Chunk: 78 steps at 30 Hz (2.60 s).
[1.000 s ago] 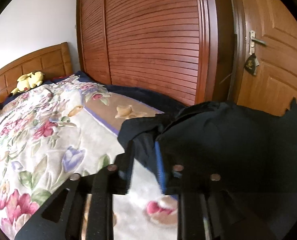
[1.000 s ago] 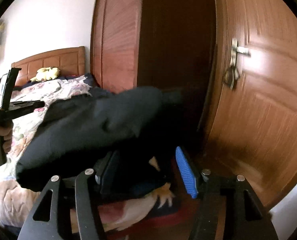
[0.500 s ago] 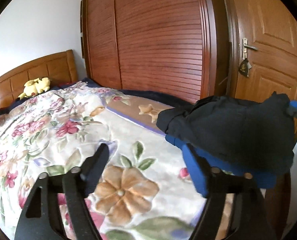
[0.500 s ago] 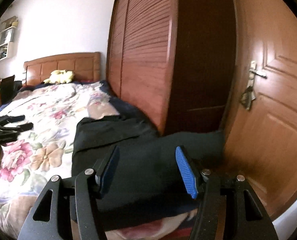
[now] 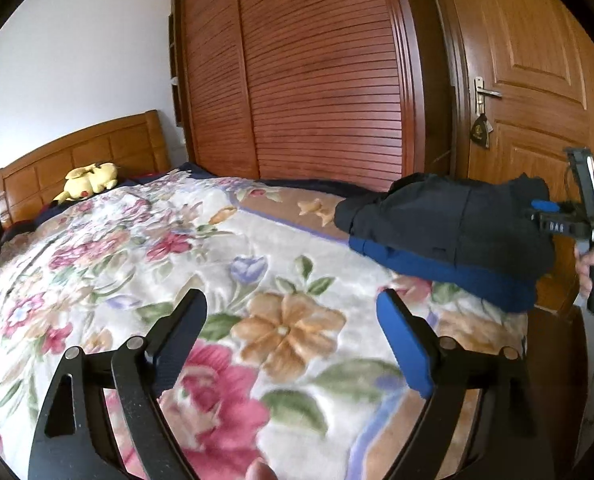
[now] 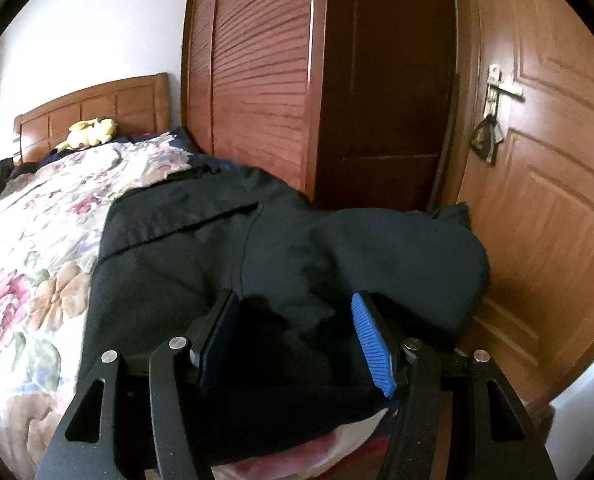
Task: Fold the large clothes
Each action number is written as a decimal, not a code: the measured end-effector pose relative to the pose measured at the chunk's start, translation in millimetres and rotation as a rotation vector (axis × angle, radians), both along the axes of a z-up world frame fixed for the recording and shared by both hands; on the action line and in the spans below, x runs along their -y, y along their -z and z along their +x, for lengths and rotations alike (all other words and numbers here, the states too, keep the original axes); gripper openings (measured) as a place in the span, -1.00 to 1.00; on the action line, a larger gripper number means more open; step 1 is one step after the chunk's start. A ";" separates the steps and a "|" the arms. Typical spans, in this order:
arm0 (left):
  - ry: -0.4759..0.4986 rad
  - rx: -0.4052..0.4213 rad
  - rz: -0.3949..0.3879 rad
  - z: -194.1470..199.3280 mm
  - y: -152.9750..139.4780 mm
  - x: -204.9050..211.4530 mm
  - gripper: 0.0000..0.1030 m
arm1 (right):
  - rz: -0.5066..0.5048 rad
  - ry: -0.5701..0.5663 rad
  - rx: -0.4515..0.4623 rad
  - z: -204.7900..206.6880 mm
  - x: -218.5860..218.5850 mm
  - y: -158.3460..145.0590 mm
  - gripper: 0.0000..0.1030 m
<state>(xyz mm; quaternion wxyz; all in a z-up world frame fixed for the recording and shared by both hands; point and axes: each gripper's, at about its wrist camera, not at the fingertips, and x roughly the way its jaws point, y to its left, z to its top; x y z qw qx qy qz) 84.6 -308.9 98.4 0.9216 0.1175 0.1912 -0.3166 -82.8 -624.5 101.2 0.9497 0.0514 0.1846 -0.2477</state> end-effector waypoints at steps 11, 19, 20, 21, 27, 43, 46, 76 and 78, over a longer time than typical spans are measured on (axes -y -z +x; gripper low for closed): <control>-0.114 0.010 -0.073 -56.3 -2.4 -86.5 0.92 | -0.057 -0.156 0.070 -33.9 -106.7 -13.6 0.18; -0.214 -0.010 -0.082 -80.5 9.7 -151.4 0.92 | -0.060 -0.344 0.103 -64.7 -190.6 -12.2 0.50; -0.228 -0.017 -0.084 -81.1 12.1 -159.1 0.92 | -0.058 -0.363 0.104 -66.3 -199.4 -11.5 0.55; -0.240 -0.022 -0.083 -81.2 14.5 -165.1 0.92 | -0.055 -0.383 0.105 -66.8 -207.5 -9.1 0.59; -0.307 -0.032 -0.075 -78.8 28.7 -196.6 0.92 | -0.041 -0.467 0.089 -57.7 -246.1 8.1 0.63; -0.524 -0.077 -0.085 -75.4 64.8 -280.9 0.92 | 0.020 -0.637 0.047 23.8 -302.6 39.3 0.63; -0.549 -0.064 -0.089 -77.1 63.5 -290.2 0.92 | 0.019 -0.661 0.063 30.6 -311.9 38.3 0.63; -0.638 -0.014 -0.132 -92.9 57.8 -320.9 0.92 | -0.035 -0.754 0.163 54.8 -332.9 60.4 0.63; -0.640 -0.013 -0.131 -92.9 57.9 -320.6 0.92 | -0.036 -0.758 0.164 55.5 -334.0 60.7 0.63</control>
